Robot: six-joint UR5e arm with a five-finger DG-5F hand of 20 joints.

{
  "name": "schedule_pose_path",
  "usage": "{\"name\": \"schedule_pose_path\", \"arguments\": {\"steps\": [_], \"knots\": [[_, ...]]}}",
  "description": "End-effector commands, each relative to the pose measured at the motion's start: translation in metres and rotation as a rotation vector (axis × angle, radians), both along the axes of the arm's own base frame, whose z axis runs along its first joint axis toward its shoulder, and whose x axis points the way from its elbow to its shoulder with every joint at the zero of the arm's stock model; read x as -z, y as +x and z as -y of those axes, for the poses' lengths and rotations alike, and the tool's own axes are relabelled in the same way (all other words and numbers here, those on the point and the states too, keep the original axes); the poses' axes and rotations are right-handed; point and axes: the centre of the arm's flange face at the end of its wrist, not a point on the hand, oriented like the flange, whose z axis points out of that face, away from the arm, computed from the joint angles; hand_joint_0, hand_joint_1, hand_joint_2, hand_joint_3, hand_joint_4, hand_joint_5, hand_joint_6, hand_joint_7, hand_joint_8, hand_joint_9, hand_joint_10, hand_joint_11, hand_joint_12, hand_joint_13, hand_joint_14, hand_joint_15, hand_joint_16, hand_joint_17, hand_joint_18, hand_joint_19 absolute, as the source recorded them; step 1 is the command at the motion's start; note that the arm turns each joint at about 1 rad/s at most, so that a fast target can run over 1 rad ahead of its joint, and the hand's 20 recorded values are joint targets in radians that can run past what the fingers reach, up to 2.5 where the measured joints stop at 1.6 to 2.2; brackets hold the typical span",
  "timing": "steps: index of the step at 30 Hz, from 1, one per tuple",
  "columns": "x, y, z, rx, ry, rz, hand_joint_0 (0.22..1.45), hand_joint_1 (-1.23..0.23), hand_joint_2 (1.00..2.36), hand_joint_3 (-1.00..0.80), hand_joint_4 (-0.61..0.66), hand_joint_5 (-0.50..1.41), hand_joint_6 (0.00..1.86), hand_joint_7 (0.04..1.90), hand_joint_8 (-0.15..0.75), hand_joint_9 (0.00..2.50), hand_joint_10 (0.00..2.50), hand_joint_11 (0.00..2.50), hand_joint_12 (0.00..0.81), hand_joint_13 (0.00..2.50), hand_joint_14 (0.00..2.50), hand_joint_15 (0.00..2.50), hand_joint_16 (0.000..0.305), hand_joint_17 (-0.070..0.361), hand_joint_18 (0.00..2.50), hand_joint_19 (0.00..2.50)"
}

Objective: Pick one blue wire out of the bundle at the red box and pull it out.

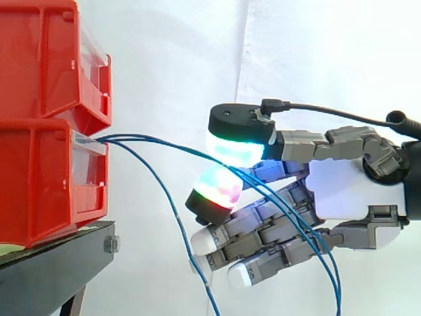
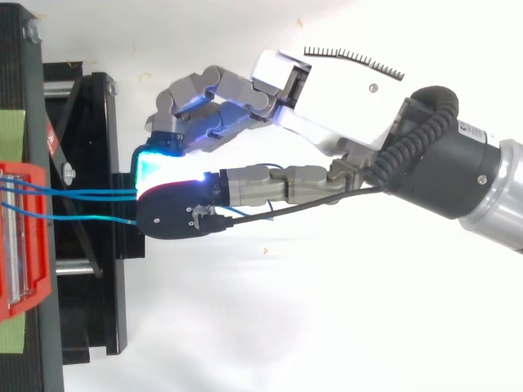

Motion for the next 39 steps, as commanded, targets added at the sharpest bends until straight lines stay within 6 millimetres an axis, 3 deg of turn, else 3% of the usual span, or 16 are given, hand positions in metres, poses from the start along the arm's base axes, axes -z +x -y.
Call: {"name": "schedule_pose_path", "arguments": {"steps": [1, 4, 8, 14, 27, 33, 39], "knots": [[-0.004, 0.001, -0.001, 0.0, 0.018, 0.01, 0.62, -0.77, 1.02, -0.1, 0.04, -0.19, 0.93, 1.06, 0.358, 0.77, 0.01, 0.39, 0.425, 0.58, 0.01, 0.2, 0.052, 0.118, 0.65, 0.38], [-0.012, 0.001, -0.001, -0.006, 0.062, -0.011, 0.62, -0.77, 1.02, -0.13, 0.03, -0.19, 0.93, 1.04, 0.354, 0.8, 0.01, 0.42, 0.424, 0.59, 0.01, 0.2, 0.052, 0.117, 0.66, 0.38], [-0.02, -0.002, -0.001, -0.006, 0.117, -0.048, 0.61, -0.75, 1.02, -0.16, 0.03, -0.19, 0.92, 1.02, 0.351, 0.9, 0.02, 0.67, 0.425, 0.6, 0.01, 0.22, 0.052, 0.116, 0.66, 0.39], [-0.019, -0.007, -0.001, -0.007, 0.159, -0.09, 0.62, -0.74, 1.02, -0.18, 0.02, -0.19, 0.92, 1.0, 0.365, 0.97, 0.01, 0.95, 0.428, 0.61, 0.01, 0.25, 0.051, 0.116, 0.67, 0.39], [-0.018, -0.007, -0.001, -0.011, 0.16, -0.089, 0.63, -0.77, 1.02, -0.21, 0.02, -0.19, 0.92, 0.96, 0.355, 0.94, 0.01, 0.97, 0.428, 0.61, 0.01, 0.25, 0.051, 0.115, 0.67, 0.4], [-0.019, -0.007, -0.001, -0.013, 0.159, -0.088, 0.61, -0.78, 1.02, -0.27, 0.13, -0.19, 0.91, 0.95, 0.356, 0.91, 0.01, 0.92, 0.426, 0.62, 0.01, 0.26, 0.051, 0.115, 0.67, 0.41], [-0.018, -0.007, -0.001, -0.013, 0.159, -0.09, 0.56, -0.69, 1.01, -0.34, 0.18, -0.19, 0.9, 0.94, 0.361, 0.9, 0.01, 0.9, 0.433, 0.62, 0.01, 0.27, 0.053, 0.118, 0.67, 0.42]]}}
